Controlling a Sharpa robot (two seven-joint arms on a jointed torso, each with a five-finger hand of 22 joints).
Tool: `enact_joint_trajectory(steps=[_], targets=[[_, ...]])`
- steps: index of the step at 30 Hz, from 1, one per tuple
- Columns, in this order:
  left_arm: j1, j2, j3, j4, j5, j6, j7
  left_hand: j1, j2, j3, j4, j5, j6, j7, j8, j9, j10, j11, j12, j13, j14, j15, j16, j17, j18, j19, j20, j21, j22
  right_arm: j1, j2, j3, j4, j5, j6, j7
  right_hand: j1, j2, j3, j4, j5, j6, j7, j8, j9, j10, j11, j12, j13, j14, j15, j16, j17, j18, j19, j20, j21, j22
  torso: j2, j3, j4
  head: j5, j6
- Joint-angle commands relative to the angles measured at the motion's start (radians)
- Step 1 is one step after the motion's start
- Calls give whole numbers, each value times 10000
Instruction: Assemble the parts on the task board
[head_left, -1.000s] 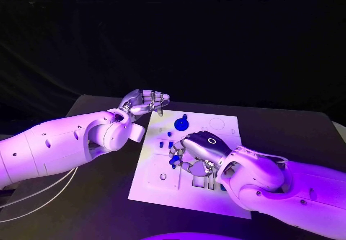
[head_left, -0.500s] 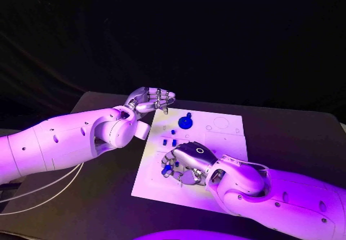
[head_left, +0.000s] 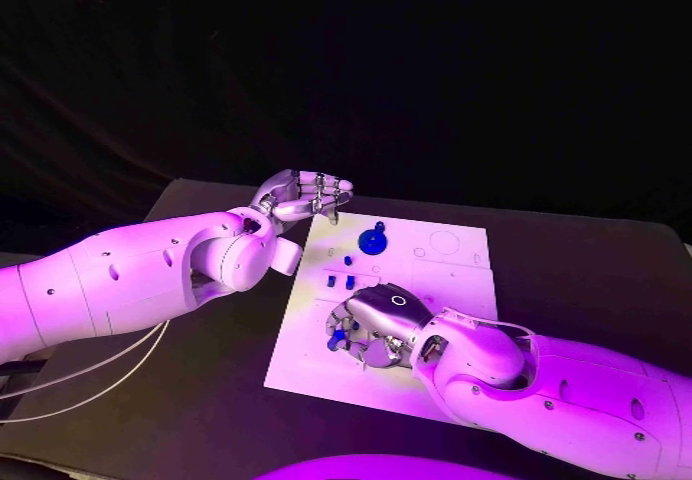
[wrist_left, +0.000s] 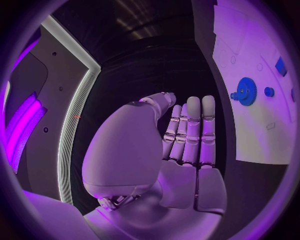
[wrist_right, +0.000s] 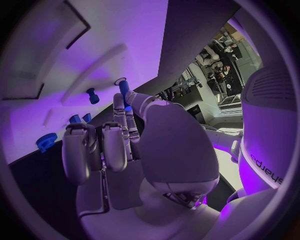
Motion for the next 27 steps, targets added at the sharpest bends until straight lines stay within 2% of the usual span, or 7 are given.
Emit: enact_joint_trajectory(steps=[1, 7, 21, 24, 25, 27], targets=[[12, 6, 6, 27, 36, 143, 57, 9, 5, 65, 20, 26, -1, 16, 69, -13, -65, -5, 60, -14, -75, 24, -43, -11, 142, -49, 9, -7, 16, -11, 13, -2, -3, -374, 443, -181, -12, 30, 8, -48, 46, 85, 34, 89, 267, 17, -13, -64, 15, 400, -28, 13, -13, -181, 551, -68, -36, 2143, -4, 1, 4, 5, -11], [12, -2, 6, 28, 36, 142, 56, 9, 5, 65, 20, 26, -1, 16, 69, -13, -65, -5, 60, -14, -75, 24, -43, -11, 142, -49, 9, -7, 16, -12, 38, -4, -10, -501, 761, -296, -15, 30, 11, -52, 52, 83, 36, 90, 269, 17, -11, -67, 15, 403, -26, 20, 0, -185, 558, -67, -20, 2150, 0, 0, 1, 10, -26], [13, -15, 7, 35, 36, 144, 52, 9, 5, 65, 20, 26, -1, 16, 69, -13, -65, -5, 60, -14, -75, 24, -43, -11, 142, -49, 9, -7, 16, -32, 230, -18, 3, -940, 806, -556, -100, -6, 7, -61, 59, 19, 65, 69, 277, -20, 17, -109, 11, 397, -4, 1, -38, -178, 545, -56, -53, 2140, -5, -4, 9, -14, -6], [13, -15, 7, 36, 36, 144, 54, 9, 5, 65, 20, 26, -1, 16, 69, -13, -65, -5, 60, -14, -75, 24, -43, -11, 142, -49, 9, -7, 16, -39, 273, -26, -8, -929, 805, -543, -329, -156, -28, 4, 63, -308, 188, -125, 206, -146, 99, -202, -5, 395, 68, -4, -54, -176, 535, -15, -77, 2136, -7, -8, 12, -14, -2], [13, -15, 7, 36, 36, 143, 54, 9, 5, 65, 20, 26, -1, 16, 69, -13, -65, -5, 60, -14, -75, 24, -43, -11, 142, -49, 9, -7, 16, -41, 285, -29, -12, -924, 799, -540, -502, -294, -73, 66, 214, -581, 267, -309, 130, -190, 160, -237, -4, 395, 116, 2, -51, -174, 529, 23, -91, 2134, -7, -8, 12, -14, -2], [13, -15, 7, 36, 36, 143, 54, 9, 5, 65, 20, 26, -1, 16, 69, -13, -65, -5, 60, -14, -75, 24, -43, -11, 142, -49, 9, -7, 16, -43, 294, -33, -18, -918, 772, -545, -613, -397, -116, 99, 294, -736, 302, -427, 83, -219, 195, -259, 3, 396, 144, 12, -42, -176, 534, 53, -82, 2140, -8, -8, 8, -13, -3]])
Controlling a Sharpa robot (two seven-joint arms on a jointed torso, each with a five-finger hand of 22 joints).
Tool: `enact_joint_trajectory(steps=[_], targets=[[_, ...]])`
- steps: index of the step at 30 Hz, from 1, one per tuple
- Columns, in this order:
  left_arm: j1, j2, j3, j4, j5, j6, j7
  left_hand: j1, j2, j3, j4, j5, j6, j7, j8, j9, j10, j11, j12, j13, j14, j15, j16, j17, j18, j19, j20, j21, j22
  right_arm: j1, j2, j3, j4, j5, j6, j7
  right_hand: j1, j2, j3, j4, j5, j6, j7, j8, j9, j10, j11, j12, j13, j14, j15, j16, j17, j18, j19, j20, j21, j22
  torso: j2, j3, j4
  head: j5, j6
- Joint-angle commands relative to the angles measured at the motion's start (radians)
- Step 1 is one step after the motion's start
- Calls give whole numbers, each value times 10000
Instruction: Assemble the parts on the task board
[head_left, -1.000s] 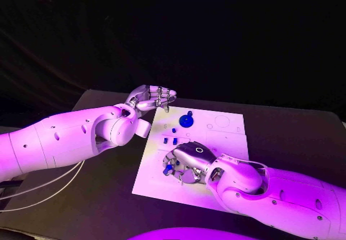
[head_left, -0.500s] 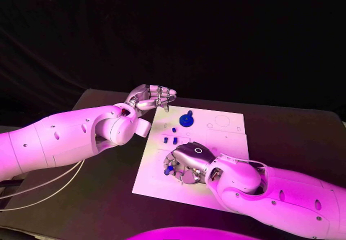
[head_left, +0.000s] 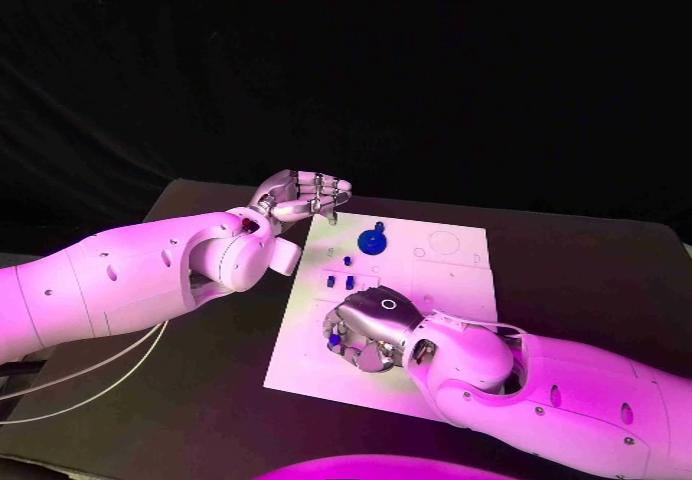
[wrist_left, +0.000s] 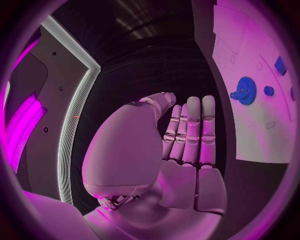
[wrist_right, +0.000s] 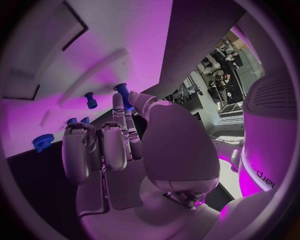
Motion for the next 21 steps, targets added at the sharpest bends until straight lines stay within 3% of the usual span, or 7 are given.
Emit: enact_joint_trajectory(steps=[1, 7, 14, 21], targets=[[13, 8, 7, 30, 36, 142, 58, 8, 5, 65, 20, 26, -1, 16, 69, -13, -65, -5, 60, -15, -75, 25, -43, -12, 142, -49, 9, -7, 17, -27, 30, -20, -3, -188, 176, -77, -189, -110, -63, 41, 58, -251, 10, -223, -159, -47, 37, -27, 9, 398, 80, 17, -1, -177, 533, 65, -39, 2144, -5, -2, -3, 2, 2], [13, -1, 7, 34, 36, 143, 55, 0, 10, 94, -5, 24, -13, 19, 87, -17, -89, -3, 94, -30, -81, 25, -38, -53, 143, -57, 10, 0, 32, -31, 32, -26, -10, -181, 25, -103, -339, -263, -148, 90, 73, -617, 7, -485, -265, -67, 49, -42, 37, 393, 98, 23, -9, -173, 531, 104, -48, 2147, -3, 2, -6, 3, 13], [13, -3, 7, 32, 36, 145, 53, 0, 10, 94, -5, 24, -13, 19, 87, -17, -89, -3, 94, -30, -81, 25, -38, -53, 143, -57, 10, 0, 32, -40, 10, -28, 21, -179, -234, -118, -348, -281, -156, 89, 75, -662, -3, -519, -279, -64, 40, -41, 44, 392, 93, 24, -10, -172, 530, 105, -49, 2148, -3, 8, -7, -3, 14], [13, -14, 7, 28, 36, 155, 47, 0, 10, 94, -5, 24, -13, 19, 87, -17, -89, -3, 94, -30, -81, 25, -38, -53, 143, -57, 10, 0, 32, -80, -179, -26, 210, -194, -1019, -153, -417, -373, -217, 113, 61, -789, -18, -617, -319, -57, 21, -34, 72, 392, 78, 35, 0, -170, 530, 102, -53, 2150, 0, 15, -4, -11, 25]])
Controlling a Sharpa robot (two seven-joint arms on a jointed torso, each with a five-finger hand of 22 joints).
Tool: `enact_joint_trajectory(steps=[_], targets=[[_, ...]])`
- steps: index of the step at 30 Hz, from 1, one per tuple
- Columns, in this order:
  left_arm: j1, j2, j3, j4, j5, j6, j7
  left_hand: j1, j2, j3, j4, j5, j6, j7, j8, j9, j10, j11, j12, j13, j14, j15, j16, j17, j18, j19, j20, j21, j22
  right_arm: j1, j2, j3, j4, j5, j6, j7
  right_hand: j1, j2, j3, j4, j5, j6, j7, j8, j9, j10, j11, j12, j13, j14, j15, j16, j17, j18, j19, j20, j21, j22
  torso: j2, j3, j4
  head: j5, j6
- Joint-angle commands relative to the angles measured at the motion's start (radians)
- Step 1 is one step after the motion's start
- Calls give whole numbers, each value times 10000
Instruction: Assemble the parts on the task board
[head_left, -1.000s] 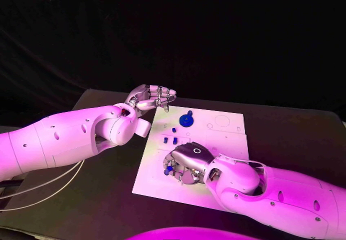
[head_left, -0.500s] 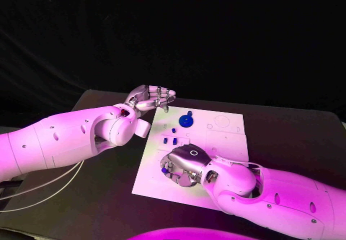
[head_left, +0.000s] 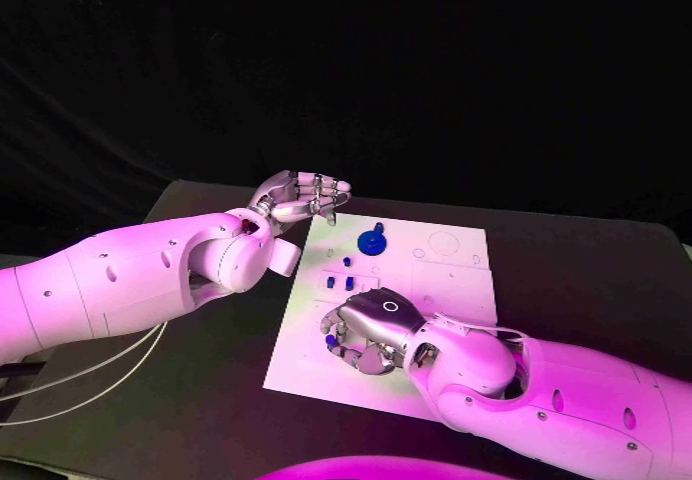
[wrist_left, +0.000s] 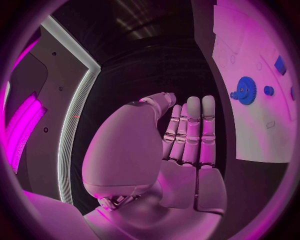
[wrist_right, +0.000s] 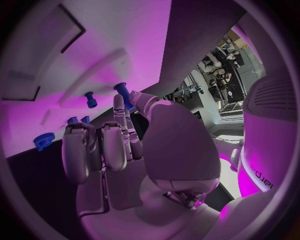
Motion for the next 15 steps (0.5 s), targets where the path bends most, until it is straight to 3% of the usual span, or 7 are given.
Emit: enact_joint_trajectory(steps=[1, 9, 15], targets=[[12, 0, 6, 23, 36, 153, 51, 0, 10, 38, -6, 24, -13, 19, 27, -9, -89, -3, 32, -9, -46, -10, -38, -9, 142, -57, 10, 0, 8, -25, -136, 1, 152, -153, -814, -77, -112, -81, -74, 11, 36, -186, 10, -107, -44, 29, -16, 25, 32, 392, 63, 37, -1, -170, 570, 59, -48, 2156, 3, 9, 1, -13, 20], [11, -30, 5, 6, 36, 153, 51, 0, 10, 38, -6, 24, -13, 19, 27, -9, -89, -3, 32, -9, -46, -10, -38, -9, 142, -57, 10, 0, 8, 49, -1092, 96, 935, 248, -1632, 74, -208, -213, -282, 92, -42, -401, -55, -266, -97, 291, -161, 233, 242, 412, -55, 84, 57, -201, 633, -34, 97, 2217, -22, 5, -32, -89, 92], [9, -43, 4, -12, 36, 151, 53, -3, 8, 44, -13, 23, -13, 18, 34, -9, -95, -3, 41, -13, -48, -10, -36, -19, 142, -60, 10, 2, 12, 576, -2472, 156, 1561, 3023, -1921, 643, -327, -233, -748, 209, 183, 405, -43, 163, 78, 1224, -208, 1367, 1091, 473, -90, 227, 247, -258, 739, -82, 355, 2322, -45, 7, -69, -295, 204]])
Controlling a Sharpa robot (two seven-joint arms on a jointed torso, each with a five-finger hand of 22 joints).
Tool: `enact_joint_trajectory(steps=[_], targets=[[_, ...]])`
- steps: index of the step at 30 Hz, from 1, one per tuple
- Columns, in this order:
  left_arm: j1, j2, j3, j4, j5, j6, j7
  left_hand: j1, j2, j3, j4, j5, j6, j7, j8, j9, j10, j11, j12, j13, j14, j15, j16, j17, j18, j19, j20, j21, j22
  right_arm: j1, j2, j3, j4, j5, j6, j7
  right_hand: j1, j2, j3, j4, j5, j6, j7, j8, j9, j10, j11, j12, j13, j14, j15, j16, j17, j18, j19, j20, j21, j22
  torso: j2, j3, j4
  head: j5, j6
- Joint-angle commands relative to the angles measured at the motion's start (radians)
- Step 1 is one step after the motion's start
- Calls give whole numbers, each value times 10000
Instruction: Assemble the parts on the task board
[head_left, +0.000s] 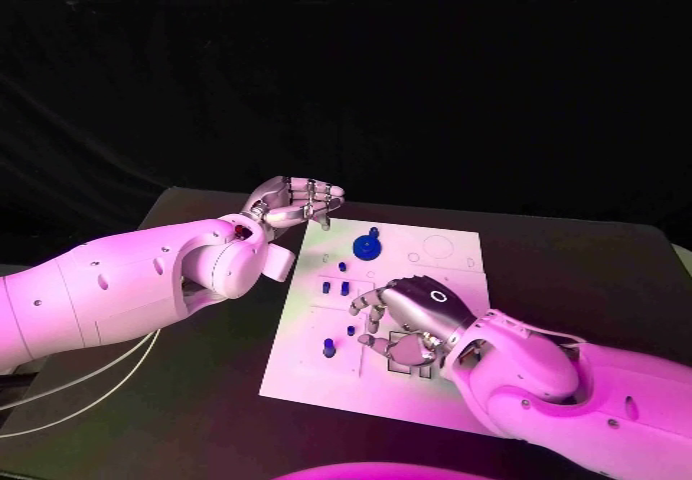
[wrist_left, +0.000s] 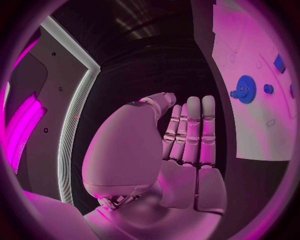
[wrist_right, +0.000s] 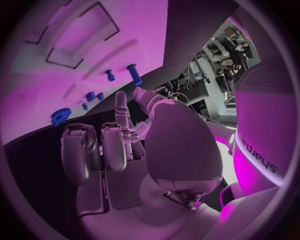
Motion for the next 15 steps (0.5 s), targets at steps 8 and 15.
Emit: enact_joint_trajectory(steps=[8, 15], targets=[[9, -3, -52, -15, 36, 149, 60, -3, 8, 44, -13, 23, -13, 18, 34, -10, -95, -3, 41, -14, -48, -10, -36, -9, 142, -60, 10, 2, 14, 701, -2326, -19, 686, 4356, 380, 111, -576, 351, -1338, 613, 586, 325, -312, 1282, 702, 929, -345, 8931, 8517, 614, -299, 401, 465, -271, 1044, -237, 875, 2607, -105, -3, -174, -762, 116], [8, 8, -88, -13, 37, 154, 60, -3, 8, 44, -13, 23, -13, 18, 34, -10, -95, -3, 41, -14, -48, -10, -36, -9, 142, -60, 10, 2, 14, 568, -3475, -184, 1049, 4231, 646, -1014, -1095, 557, -2139, 1088, 991, 128, -429, 2158, 1343, 1430, -366, 11126, 10777, 700, -359, 767, 1048, -292, 1078, -327, 966, 2635, -157, -1, -272, -1086, 70]])
